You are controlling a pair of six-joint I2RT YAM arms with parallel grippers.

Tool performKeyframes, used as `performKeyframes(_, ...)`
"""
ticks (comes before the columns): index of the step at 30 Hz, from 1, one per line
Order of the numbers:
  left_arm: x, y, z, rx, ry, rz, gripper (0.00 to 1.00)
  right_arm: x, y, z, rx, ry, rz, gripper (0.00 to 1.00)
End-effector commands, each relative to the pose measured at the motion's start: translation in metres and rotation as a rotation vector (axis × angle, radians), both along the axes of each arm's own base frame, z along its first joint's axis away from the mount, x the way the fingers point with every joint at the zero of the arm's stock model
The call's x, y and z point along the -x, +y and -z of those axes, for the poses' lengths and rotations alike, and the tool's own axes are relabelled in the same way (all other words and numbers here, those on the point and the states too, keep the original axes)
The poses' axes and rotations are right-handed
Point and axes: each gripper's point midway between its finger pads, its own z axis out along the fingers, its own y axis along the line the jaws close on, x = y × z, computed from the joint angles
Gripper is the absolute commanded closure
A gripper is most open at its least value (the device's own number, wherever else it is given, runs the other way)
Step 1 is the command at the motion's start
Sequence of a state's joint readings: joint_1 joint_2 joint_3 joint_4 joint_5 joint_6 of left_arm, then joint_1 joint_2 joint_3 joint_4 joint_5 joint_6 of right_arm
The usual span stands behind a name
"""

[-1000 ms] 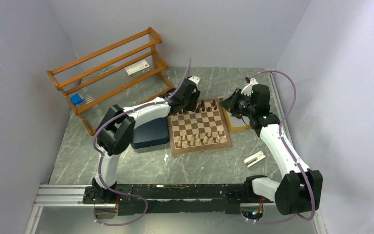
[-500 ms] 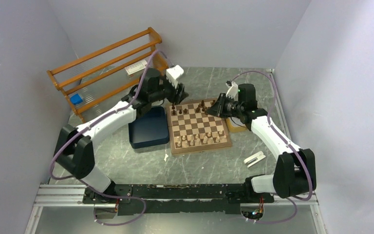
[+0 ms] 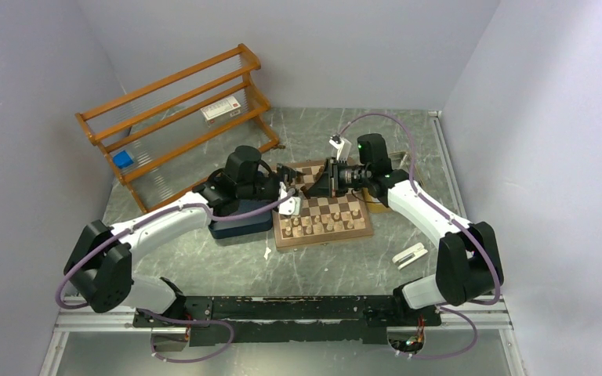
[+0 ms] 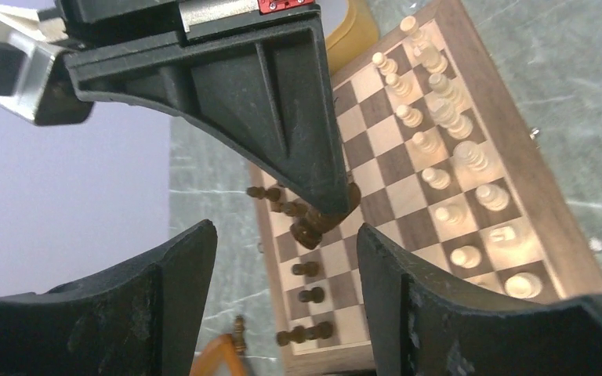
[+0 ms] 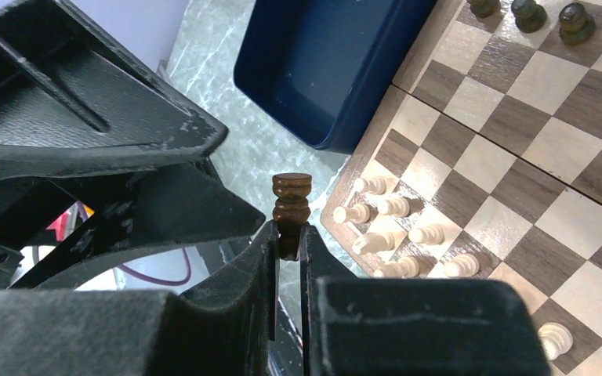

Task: Set up the chess pieces on the board
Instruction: Place the chess piece on the chessboard.

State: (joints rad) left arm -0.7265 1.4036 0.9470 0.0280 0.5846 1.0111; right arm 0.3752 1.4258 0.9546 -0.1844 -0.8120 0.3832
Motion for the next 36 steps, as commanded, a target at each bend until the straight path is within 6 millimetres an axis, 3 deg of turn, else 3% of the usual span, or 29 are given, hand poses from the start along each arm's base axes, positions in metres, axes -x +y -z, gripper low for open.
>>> performKeyframes(1,0.003,-0.002,-0.018,-0.027,-0.203,0.093,0.30,0.001,0.006,-0.016,-0.044,-0.040,-0.051,1.00)
performKeyframes(6,0.004,0.000,0.003,-0.151,-0.204,0.117,0.34,0.005,0.008,-0.019,-0.061,-0.045,-0.082,1.00)
performKeyframes(13,0.009,-0.009,0.009,-0.169,-0.220,0.135,0.38,0.009,0.011,-0.028,-0.097,-0.050,-0.120,1.00)
performKeyframes(17,0.005,-0.013,0.014,-0.183,-0.182,0.115,0.47,0.010,0.011,-0.030,-0.100,-0.054,-0.120,1.00)
performKeyframes(21,-0.003,-0.014,0.013,-0.182,-0.128,0.058,0.66,0.000,0.007,-0.031,-0.066,-0.068,-0.042,1.00)
performKeyframes(28,-0.008,-0.021,0.004,-0.111,0.026,-0.044,0.81,-0.016,0.004,-0.057,-0.134,-0.100,0.124,0.98)
performKeyframes(36,-0.008,-0.032,-0.015,0.046,0.229,-0.159,0.88,-0.023,-0.001,-0.077,-0.198,-0.148,0.226,0.94)
